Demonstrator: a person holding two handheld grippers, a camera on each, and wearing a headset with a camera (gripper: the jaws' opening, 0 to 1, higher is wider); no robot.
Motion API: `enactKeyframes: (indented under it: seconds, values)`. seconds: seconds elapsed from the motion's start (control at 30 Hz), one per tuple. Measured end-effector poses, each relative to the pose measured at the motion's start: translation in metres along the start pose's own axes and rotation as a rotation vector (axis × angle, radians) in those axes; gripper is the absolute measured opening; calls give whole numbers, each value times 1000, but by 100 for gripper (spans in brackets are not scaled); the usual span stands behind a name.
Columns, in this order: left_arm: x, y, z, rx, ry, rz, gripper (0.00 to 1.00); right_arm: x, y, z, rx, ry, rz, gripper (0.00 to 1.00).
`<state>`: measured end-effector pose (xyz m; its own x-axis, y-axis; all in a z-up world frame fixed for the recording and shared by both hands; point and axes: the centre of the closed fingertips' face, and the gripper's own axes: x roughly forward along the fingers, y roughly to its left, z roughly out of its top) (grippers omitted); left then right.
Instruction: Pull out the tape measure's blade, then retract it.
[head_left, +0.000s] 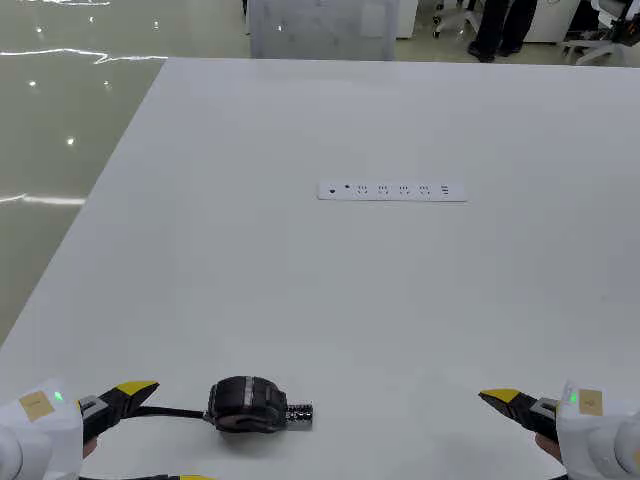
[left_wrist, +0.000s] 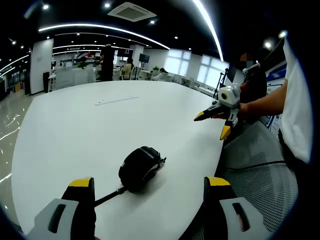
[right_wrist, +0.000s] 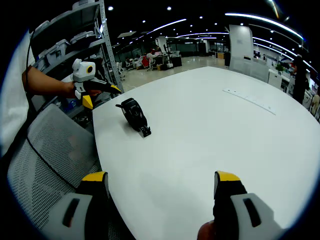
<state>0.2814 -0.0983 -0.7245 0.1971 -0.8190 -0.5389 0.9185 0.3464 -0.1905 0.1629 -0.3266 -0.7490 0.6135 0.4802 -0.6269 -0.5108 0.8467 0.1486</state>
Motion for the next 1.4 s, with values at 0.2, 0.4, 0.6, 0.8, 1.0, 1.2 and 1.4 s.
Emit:
enactKeyframes:
  seconds: [0.2,0.4,0.6,0.8,1.0,1.2,1.4]
  values:
    - [12,-1,-1,25,23,-31,85,9,2,1,-12,6,30,87]
    - [22,0,-5,60,51,-67,83,19,1,4,-34,17,57,86]
    - [31,2,-7,95,73,-105,79,31,1,9,-59,24,85,84]
    - [38,5,-9,120,96,-137,71,44,2,12,-74,31,112,81]
    - [45,8,-10,152,107,-153,63,56,5,12,-83,40,129,79]
    - [53,11,-11,208,124,-164,57,64,6,12,-87,38,141,77]
    - [61,11,-15,244,154,-191,51,71,8,10,-87,43,155,75]
